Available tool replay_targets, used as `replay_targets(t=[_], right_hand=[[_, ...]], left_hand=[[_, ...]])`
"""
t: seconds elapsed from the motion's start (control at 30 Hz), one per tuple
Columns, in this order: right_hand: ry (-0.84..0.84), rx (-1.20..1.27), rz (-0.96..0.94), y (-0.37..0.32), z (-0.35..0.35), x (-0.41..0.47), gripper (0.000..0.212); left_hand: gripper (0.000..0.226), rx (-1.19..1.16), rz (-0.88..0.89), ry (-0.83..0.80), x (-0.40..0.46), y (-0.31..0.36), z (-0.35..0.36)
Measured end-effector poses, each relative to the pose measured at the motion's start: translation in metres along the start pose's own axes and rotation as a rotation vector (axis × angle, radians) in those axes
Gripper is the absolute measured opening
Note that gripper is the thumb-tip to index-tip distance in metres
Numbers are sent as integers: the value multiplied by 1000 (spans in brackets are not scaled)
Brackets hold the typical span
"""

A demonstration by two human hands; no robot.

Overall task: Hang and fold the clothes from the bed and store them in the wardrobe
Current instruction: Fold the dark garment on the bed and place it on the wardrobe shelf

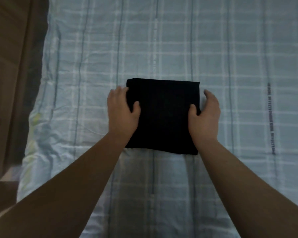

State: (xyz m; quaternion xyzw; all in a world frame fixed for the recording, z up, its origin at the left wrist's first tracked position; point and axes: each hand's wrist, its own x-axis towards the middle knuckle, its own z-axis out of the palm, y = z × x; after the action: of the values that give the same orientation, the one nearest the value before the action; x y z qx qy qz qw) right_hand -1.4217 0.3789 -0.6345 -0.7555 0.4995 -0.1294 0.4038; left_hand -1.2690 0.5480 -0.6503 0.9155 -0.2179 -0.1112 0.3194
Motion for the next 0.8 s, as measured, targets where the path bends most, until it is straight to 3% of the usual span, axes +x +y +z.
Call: replay_targets(t=[0.1,0.23,0.33,0.47,0.57,0.8], right_hand=[[-122,56,240,4,-11,-11,69],[-200,7,194,-6,-6,-23,61],[-215,-15,291,-14,-2,-16,56],[-272,68,468,-13,-8,-2,54],[-384,193,547,-15,-16,-4,45],[-432,375,474,-9,-25,-43,35]], left_hand=[[56,-274,-393,-65,-19,-1,-15],[54,-211,-404,-138,-28,9,-19],[56,-208,-475,-200,-23,18,-19],[55,-383,-635,-316,-14,19,-24],[54,-472,-627,-381,-17,18,-30],[42,-693,-812,-534,-62,4,-46]])
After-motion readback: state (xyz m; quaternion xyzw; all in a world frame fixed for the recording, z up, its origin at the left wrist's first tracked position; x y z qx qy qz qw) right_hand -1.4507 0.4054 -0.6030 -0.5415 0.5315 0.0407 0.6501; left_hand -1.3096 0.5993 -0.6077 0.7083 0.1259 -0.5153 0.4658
